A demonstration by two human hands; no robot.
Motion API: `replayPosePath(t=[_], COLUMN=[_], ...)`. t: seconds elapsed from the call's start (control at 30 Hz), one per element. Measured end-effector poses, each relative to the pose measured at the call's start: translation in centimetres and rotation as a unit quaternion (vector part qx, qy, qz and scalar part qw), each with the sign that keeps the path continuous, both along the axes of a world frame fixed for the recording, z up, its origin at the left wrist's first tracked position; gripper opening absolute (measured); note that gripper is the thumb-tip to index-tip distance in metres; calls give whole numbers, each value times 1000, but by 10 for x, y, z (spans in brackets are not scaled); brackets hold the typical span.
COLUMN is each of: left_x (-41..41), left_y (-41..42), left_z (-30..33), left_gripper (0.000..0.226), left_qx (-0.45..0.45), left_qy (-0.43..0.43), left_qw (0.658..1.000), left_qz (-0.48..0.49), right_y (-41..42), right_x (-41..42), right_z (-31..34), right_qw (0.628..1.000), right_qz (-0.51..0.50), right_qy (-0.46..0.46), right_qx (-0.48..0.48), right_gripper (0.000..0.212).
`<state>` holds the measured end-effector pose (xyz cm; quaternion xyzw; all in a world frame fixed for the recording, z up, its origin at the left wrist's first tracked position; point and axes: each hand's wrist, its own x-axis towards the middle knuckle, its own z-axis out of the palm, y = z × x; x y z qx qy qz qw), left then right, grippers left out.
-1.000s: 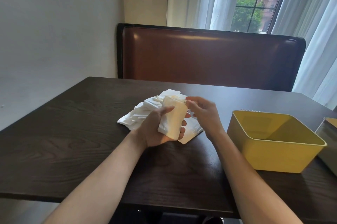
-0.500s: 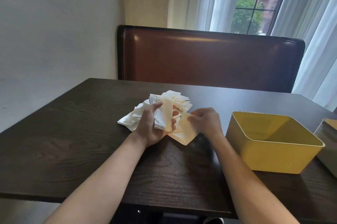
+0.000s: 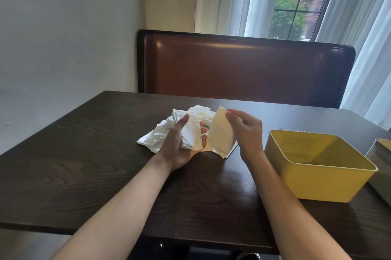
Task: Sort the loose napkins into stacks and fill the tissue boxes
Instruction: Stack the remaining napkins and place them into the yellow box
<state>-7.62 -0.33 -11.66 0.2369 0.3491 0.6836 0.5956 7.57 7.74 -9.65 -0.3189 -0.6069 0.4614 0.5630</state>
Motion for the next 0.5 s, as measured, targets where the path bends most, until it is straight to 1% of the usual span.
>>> replayPosePath(t=[0.1, 0.17, 0.2, 0.27, 0.33, 0.37, 0.43, 0.5], left_x=[1, 1, 1, 0, -2, -2, -1, 1], left_y=[-1, -2, -2, -3, -3, -3, -3, -4], left_z=[1, 2, 3, 5, 5, 5, 6, 7], left_gripper=[45, 41, 40, 41, 43, 44, 43, 41], left_qx=[2, 2, 3, 13, 21, 22, 18, 15], left_qy=[-18, -41, -58, -98, -114, -114, -110, -107], left_qw=[1000, 999, 998, 995, 993, 993, 993, 994], left_qz=[14, 29, 33, 35, 38, 39, 40, 35], right_y=[-3, -3, -3, 0, 2, 3, 0, -1], right_x=[2, 3, 2, -1, -4, -4, -4, -1], right_z=[4, 4, 4, 0, -6, -6, -4, 0], right_qw=[996, 993, 995, 998, 995, 994, 996, 1000], right_qz=[52, 62, 53, 13, -30, -38, -28, 18], right_qy=[54, 63, 49, -16, -91, -100, -72, -12], right_qx=[-50, -72, -73, -51, 0, 21, 37, 8], right_gripper=[8, 8, 8, 9, 10, 11, 11, 10])
